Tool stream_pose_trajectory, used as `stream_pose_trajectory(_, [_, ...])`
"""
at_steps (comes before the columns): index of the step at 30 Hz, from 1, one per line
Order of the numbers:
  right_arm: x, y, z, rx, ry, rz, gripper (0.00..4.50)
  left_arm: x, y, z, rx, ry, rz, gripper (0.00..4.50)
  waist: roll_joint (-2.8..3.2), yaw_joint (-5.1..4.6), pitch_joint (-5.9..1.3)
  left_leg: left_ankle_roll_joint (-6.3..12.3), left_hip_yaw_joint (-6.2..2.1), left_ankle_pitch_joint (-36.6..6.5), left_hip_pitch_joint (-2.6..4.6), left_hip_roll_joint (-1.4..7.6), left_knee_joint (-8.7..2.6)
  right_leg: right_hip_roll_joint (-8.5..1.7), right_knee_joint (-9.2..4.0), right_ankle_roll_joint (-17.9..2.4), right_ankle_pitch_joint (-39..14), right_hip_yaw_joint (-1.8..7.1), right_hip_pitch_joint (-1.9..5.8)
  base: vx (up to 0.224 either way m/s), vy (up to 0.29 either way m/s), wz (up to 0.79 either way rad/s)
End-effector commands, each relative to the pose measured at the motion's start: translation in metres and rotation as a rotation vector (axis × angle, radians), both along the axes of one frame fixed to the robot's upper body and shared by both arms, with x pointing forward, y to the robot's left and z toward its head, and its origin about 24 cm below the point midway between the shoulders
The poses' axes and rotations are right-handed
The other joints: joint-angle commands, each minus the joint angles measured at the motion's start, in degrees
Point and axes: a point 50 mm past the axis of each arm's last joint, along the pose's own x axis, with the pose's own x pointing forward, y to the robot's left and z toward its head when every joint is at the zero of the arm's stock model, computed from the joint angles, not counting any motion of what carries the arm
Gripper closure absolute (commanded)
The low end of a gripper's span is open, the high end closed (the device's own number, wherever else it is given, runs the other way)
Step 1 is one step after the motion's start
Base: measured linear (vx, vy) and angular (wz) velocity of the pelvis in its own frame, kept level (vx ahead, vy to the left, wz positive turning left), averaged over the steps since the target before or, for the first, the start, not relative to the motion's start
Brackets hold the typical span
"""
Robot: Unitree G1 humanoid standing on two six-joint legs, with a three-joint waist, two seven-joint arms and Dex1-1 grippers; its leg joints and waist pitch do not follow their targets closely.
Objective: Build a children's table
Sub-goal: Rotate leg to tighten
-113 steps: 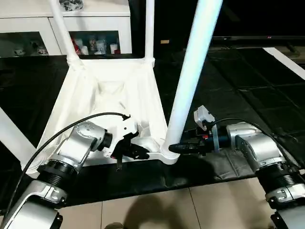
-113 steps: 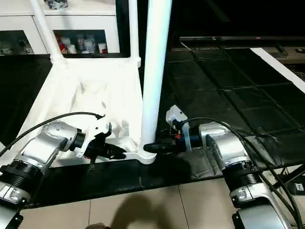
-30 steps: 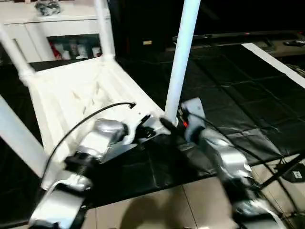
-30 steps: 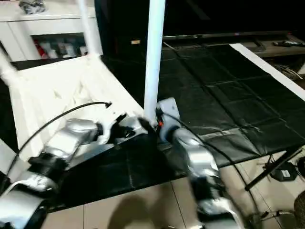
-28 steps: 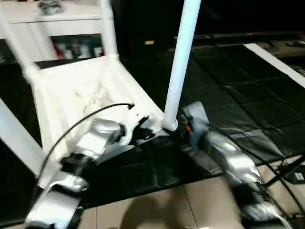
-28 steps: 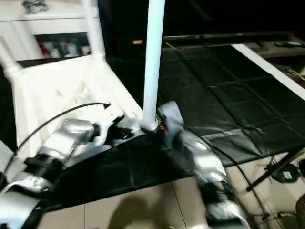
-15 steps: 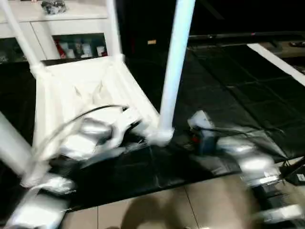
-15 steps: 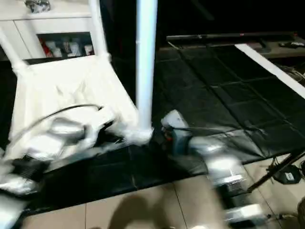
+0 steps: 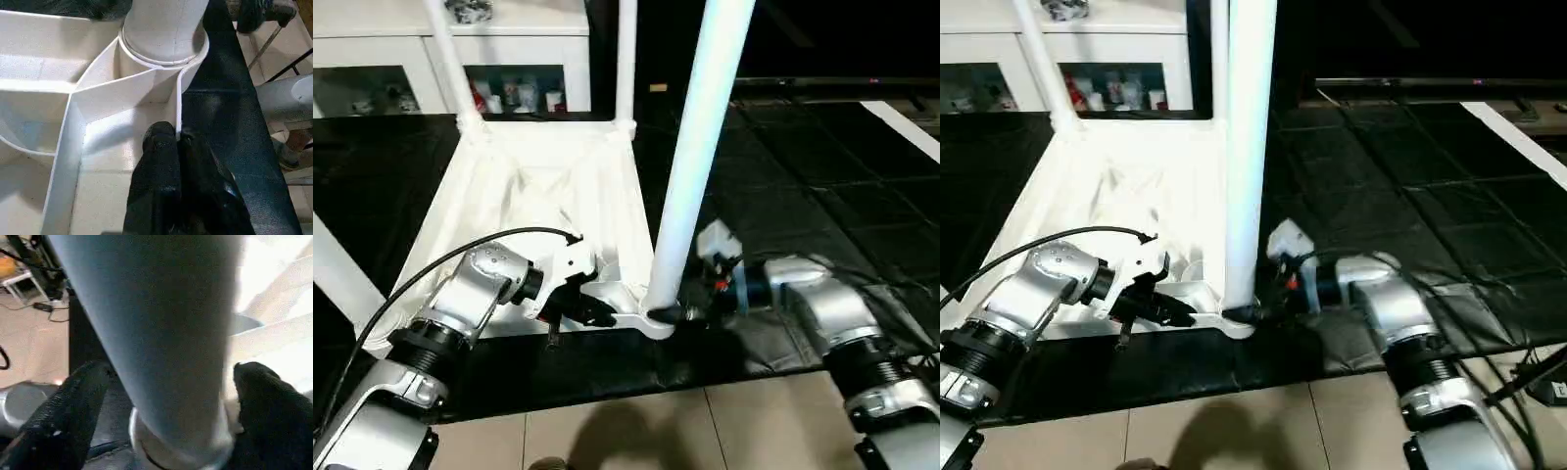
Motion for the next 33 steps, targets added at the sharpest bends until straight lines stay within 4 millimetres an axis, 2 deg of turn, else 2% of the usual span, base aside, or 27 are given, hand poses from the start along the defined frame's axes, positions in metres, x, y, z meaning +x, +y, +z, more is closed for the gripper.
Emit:
stream_pose_trajectory(1, [0.004, 0.004, 0.007, 0.007, -0.014, 0.025, 0.49, 0.004, -0.01, 0.016, -0.033, -0.046, -0.068, 4.5, 0.01, -0.29, -4.14, 1.33, -0.18, -12.4, 0.77, 1.67, -3.93, -3.41, -3.65, -11.7, -15.3, 2.96, 2.91, 0.0, 0.0, 0.0])
stream_pose_trajectory(8, [0.004, 0.005, 0.006, 0.017, -0.001, 0.054, 1.05, 0.004, -0.009, 0.014, -0.033, -0.048, -0.064, 4.5, 0.25, -0.29, -4.16, 0.89, -0.23, -13.0, 0.8, 1.7, -3.97, -3.33, -3.64, -11.8, -15.2, 2.96, 2.92, 0.0, 0.0, 0.0])
stream_pose_trajectory(9, [0.004, 0.006, 0.006, 0.017, 0.0, 0.055, 1.15, 0.004, -0.009, 0.014, -0.035, -0.047, -0.062, 4.5, 0.59, -0.25, -4.15, 0.83, -0.25, -13.1, 0.8, 1.65, -3.95, -3.32, -3.6, -11.9, -15.0, 2.95, 2.91, 0.0, 0.0, 0.0])
stream_pose_trajectory(10, [0.004, 0.006, 0.005, 0.018, 0.0, 0.055, 1.23, 0.004, -0.008, 0.013, -0.036, -0.046, -0.058, 4.5, 0.46, -0.34, -4.14, 0.81, -0.22, -13.2, 0.8, 1.65, -3.98, -3.29, -3.69, -11.9, -15.0, 2.94, 2.91, 0.0, 0.0, 0.0])
stream_pose_trajectory(13, [0.004, 0.008, 0.003, 0.027, 0.003, 0.048, 1.51, 0.004, -0.006, 0.011, -0.044, -0.038, -0.031, 4.5, 1.55, -0.17, -4.25, 0.14, -0.44, -14.6, 0.87, 1.62, -4.03, -3.21, -3.57, -12.6, -13.7, 2.81, 3.0, 0.0, 0.0, 0.0])
stream_pose_trajectory(14, [0.004, 0.009, 0.003, 0.034, 0.004, 0.044, 1.51, 0.004, -0.005, 0.01, -0.045, -0.036, -0.024, 4.5, 1.22, -0.22, -4.26, 0.11, -0.41, -14.9, 0.86, 1.62, -4.04, -3.18, -3.58, -12.8, -13.2, 2.81, 3.06, 0.0, 0.0, 0.0])
stream_pose_trajectory(15, [0.004, 0.01, 0.003, 0.038, 0.005, 0.043, 1.63, 0.004, -0.005, 0.01, -0.046, -0.035, -0.021, 4.5, 1.25, -0.17, -4.25, 0.12, -0.44, -14.9, 0.81, 1.6, -4.04, -3.19, -3.51, -13.0, -13.0, 2.79, 3.12, 0.0, 0.0, 0.0])
stream_pose_trajectory(16, [0.004, 0.01, 0.002, 0.048, 0.007, 0.041, 1.63, 0.004, -0.005, 0.01, -0.046, -0.033, -0.019, 4.5, 0.83, -0.2, -4.25, 0.29, -0.38, -14.7, 0.76, 1.6, -4.02, -3.2, -3.54, -13.0, -13.1, 2.8, 3.16, 0.0, 0.0, 0.0])
stream_pose_trajectory(17, [0.003, 0.011, 0.001, 0.058, 0.013, 0.039, 1.75, 0.003, -0.006, 0.009, -0.047, -0.032, -0.02, 4.5, 1.12, -0.09, -4.25, 0.34, -0.44, -14.5, 0.78, 1.66, -4.03, -3.3, -3.45, -13.2, -13.2, 2.79, 3.1, 0.0, 0.0, 0.0])
stream_pose_trajectory(18, [0.002, 0.011, 0.0, 0.058, 0.015, 0.042, 1.85, 0.003, -0.006, 0.009, -0.047, -0.033, -0.019, 4.5, 0.88, -0.08, -4.26, 0.4, -0.44, -14.3, 0.78, 1.69, -4.02, -3.31, -3.39, -13.2, -13.3, 2.77, 3.1, 0.0, 0.0, 0.0])
stream_pose_trajectory(21, [-0.002, 0.012, -0.005, 0.051, 0.029, 0.059, 2.06, 0.002, -0.006, 0.007, -0.052, -0.03, -0.013, 4.5, 1.14, -0.02, -4.24, 0.38, -0.43, -14.3, 0.85, 1.74, -4.05, -3.31, -3.42, -13.2, -13.3, 2.81, 3.04, 0.0, 0.0, 0.0])
stream_pose_trajectory(24, [-0.003, 0.012, -0.008, 0.048, 0.032, 0.065, 2.25, 0.001, -0.006, 0.005, -0.052, -0.027, -0.012, 4.5, 1.08, -0.03, -4.2, 0.31, -0.41, -14.9, 0.86, 1.71, -4.07, -3.31, -3.52, -13.0, -13.7, 2.82, 3.05, 0.0, 0.0, 0.0])
stream_pose_trajectory(28, [-0.006, 0.012, -0.012, 0.062, 0.049, 0.052, 2.33, 0.0, -0.005, 0.001, -0.045, -0.018, -0.001, 4.5, 1.6, -0.05, -4.19, 0.12, -0.46, -15.5, 0.91, 1.68, -4.11, -3.22, -3.58, -13.1, -13.3, 2.81, 3.02, 0.0, 0.0, 0.0])
stream_pose_trajectory(29, [-0.008, 0.014, -0.015, 0.081, 0.059, 0.033, 2.35, -0.001, -0.006, -0.001, -0.047, -0.011, 0.016, 4.5, 1.85, -0.03, -4.14, 0.0, -0.5, -16.5, 0.95, 1.65, -4.14, -3.22, -3.61, -13.2, -13.9, 2.79, 3.0, 0.0, 0.0, 0.0])
stream_pose_trajectory(32, [-0.011, 0.02, -0.022, 0.116, 0.076, -0.073, 2.37, 0.003, -0.012, -0.005, -0.059, -0.01, 0.083, 4.5, 1.53, -0.07, -4.08, -0.14, -0.51, -17.1, 0.93, 1.66, -4.26, -3.3, -3.86, -12.7, -15.2, 2.83, 3.1, 0.0, 0.0, 0.0])
stream_pose_trajectory(33, [-0.011, 0.024, -0.027, 0.114, 0.08, -0.139, 2.37, 0.005, -0.016, -0.006, -0.065, -0.016, 0.122, 4.5, 1.59, -0.12, -3.95, -0.43, -0.54, -17.5, 1.02, 1.65, -4.35, -3.36, -4.07, -12.1, -16.6, 2.86, 2.95, 0.0, 0.0, 0.0])
